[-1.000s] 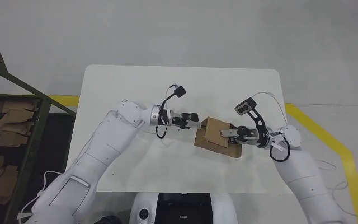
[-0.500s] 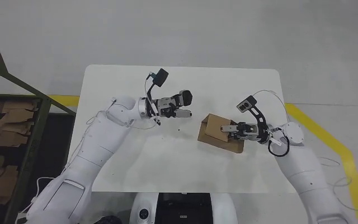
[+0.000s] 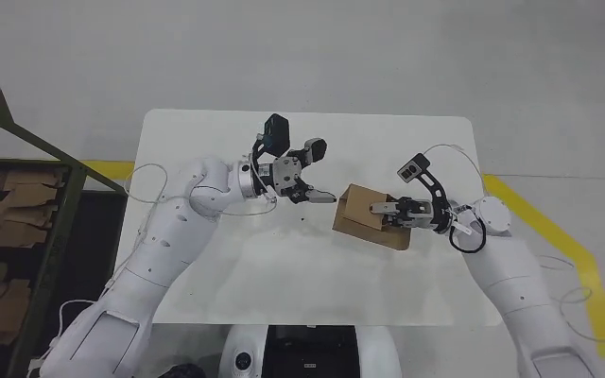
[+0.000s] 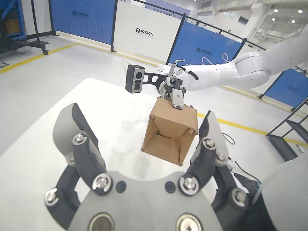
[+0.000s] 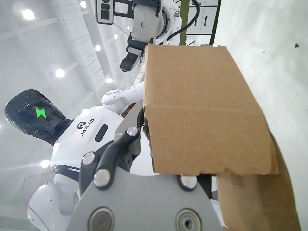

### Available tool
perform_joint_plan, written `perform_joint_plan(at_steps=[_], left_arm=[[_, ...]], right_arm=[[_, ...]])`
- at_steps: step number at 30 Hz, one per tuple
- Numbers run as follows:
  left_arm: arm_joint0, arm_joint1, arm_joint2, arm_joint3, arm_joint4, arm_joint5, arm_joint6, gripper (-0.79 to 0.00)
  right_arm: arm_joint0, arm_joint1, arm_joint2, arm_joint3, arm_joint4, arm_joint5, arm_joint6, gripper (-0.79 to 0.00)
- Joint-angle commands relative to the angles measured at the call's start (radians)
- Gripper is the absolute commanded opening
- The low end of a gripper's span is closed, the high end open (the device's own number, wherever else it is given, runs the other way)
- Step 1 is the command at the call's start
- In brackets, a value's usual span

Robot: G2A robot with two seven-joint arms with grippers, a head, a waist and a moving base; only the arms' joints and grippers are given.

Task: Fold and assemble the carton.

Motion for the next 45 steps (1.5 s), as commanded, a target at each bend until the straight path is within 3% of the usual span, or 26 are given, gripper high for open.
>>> perform_joint_plan(at_steps=[1,13,25,30,45], left_arm=[[0.0,0.0,0.0,0.0,-0.056,0.0,-0.045,0.0],[0.008,0.0,-0.007,-0.016,-0.022,0.035,-0.035,0.0],[0.012,-0.005,0.012,0.016,0.268,0.0,0.183,0.0],[0.008,-0.002,-0.006,0.086,0.341,0.0,0.272,0.0],[0.014,0.001,-0.01,0.168,0.501,0.082,0.363,0.0]], right_arm=[[0.001,-0.001,0.002,0.003,0.007,-0.006,-0.008,-0.785],[-0.017,0.001,0.002,-0.027,-0.018,0.008,-0.054,-0.785],[-0.02,0.005,0.0,-0.056,-0.104,0.005,-0.087,-0.785],[-0.014,0.002,-0.019,-0.058,-0.136,0.004,-0.103,-0.785],[0.048,-0.041,-0.151,0.058,-0.214,-0.06,-0.175,-0.785]])
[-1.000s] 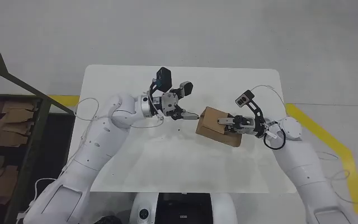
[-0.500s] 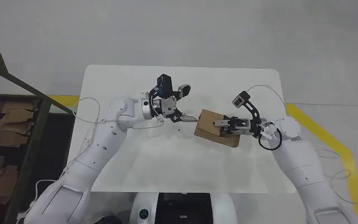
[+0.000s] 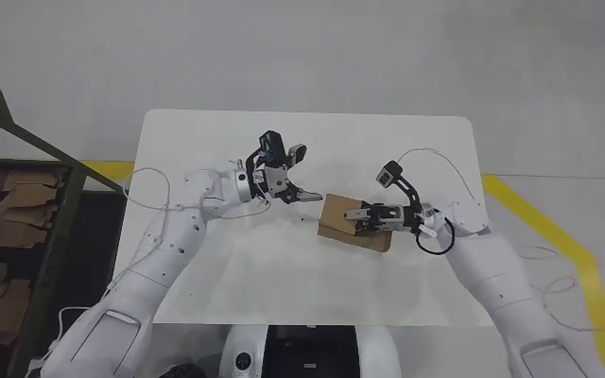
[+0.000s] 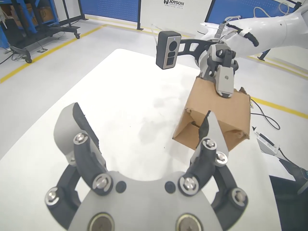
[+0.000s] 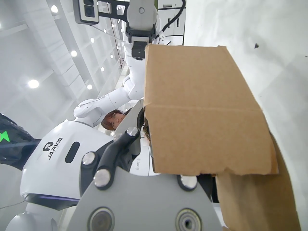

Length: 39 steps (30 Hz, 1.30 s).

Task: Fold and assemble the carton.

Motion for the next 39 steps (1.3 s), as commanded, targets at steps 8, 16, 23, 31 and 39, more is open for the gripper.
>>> perform_joint_plan(at_steps=[8,16,23,31,39], left_arm=[[0.051,0.023,-0.064,-0.041,0.057,0.011,0.012,0.0],[0.083,0.037,-0.086,-0.052,0.093,0.011,-0.031,0.0],[0.101,0.045,-0.1,-0.071,0.099,0.012,-0.056,0.0],[0.108,0.051,-0.103,-0.066,0.098,0.01,-0.083,0.0],[0.107,0.053,-0.086,-0.061,0.113,0.014,-0.101,0.0]], right_arm=[[0.052,-0.038,-0.085,0.098,-0.043,-0.067,-0.053,-0.785],[0.105,-0.074,-0.151,0.202,-0.073,-0.105,-0.083,-0.785],[0.148,-0.097,-0.176,0.293,-0.085,-0.125,-0.102,0.0],[0.16,-0.098,-0.15,0.347,-0.052,-0.158,-0.074,-0.055],[0.129,-0.077,-0.101,0.305,-0.046,-0.172,-0.062,-0.428]])
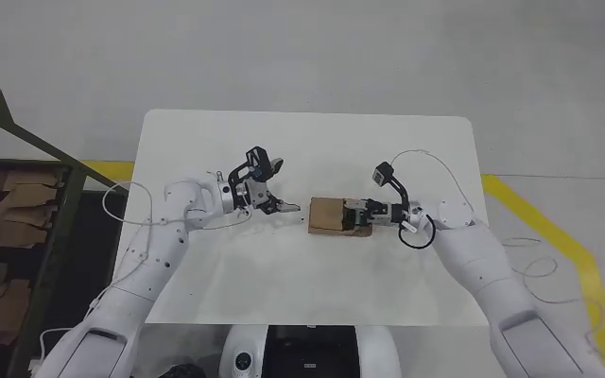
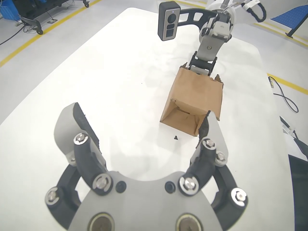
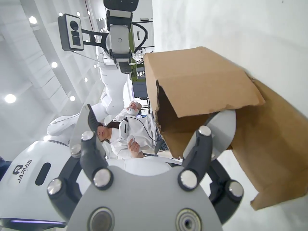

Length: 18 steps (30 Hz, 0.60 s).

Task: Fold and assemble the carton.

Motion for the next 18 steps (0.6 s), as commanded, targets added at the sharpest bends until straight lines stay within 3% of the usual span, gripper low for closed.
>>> perform_joint_plan(at_steps=[1,4,9,18], left_arm=[[0.0,0.0,0.004,0.001,0.002,0.005,0.002,0.0],[0.001,0.001,0.003,0.005,0.0,0.007,0.01,0.0],[0.007,0.004,0.0,0.008,0.002,0.009,0.016,0.0],[0.007,0.005,0.016,0.002,0.009,0.025,0.002,0.0]], right_arm=[[-0.006,0.006,0.012,-0.009,-0.008,0.004,-0.007,-0.526],[-0.018,0.014,0.028,-0.025,-0.02,0.011,-0.009,-0.594],[-0.044,0.033,0.061,-0.066,-0.057,0.018,-0.031,-0.785],[-0.075,0.051,0.086,-0.131,-0.141,0.06,-0.109,-0.785]])
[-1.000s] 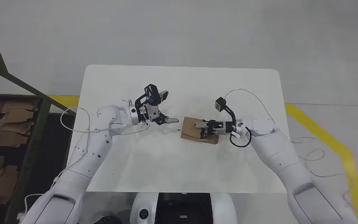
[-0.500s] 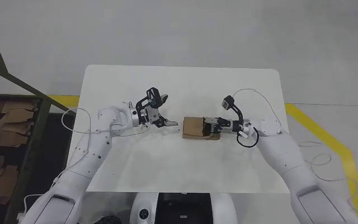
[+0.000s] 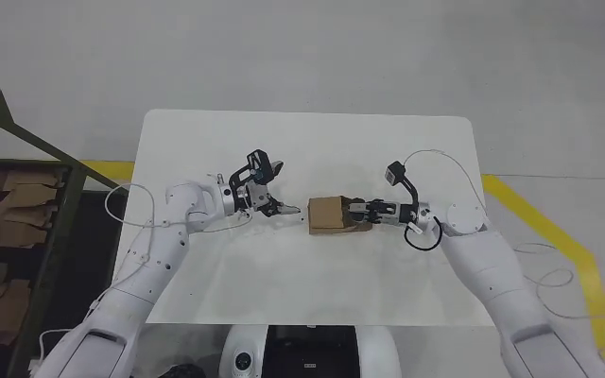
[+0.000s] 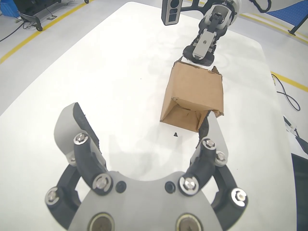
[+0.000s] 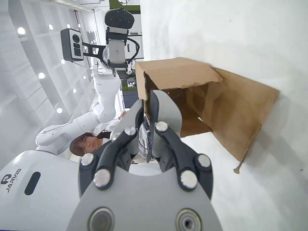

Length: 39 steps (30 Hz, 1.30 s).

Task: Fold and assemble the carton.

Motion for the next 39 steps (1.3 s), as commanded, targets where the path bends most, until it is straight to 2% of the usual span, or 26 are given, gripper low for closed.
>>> perform_joint_plan(at_steps=[1,19,39], left_arm=[[-0.001,0.0,0.005,-0.001,0.0,0.004,-0.006,0.0],[-0.038,-0.015,0.077,0.031,-0.021,0.036,-0.056,0.0],[-0.081,-0.028,0.123,0.08,-0.051,0.048,-0.08,0.0]], right_arm=[[-0.002,0.001,-0.001,-0.01,-0.013,0.011,-0.004,-0.785],[0.033,-0.021,-0.052,0.035,-0.062,0.038,-0.025,-0.785],[0.097,-0.068,-0.113,0.138,-0.02,0.011,0.011,-0.785]])
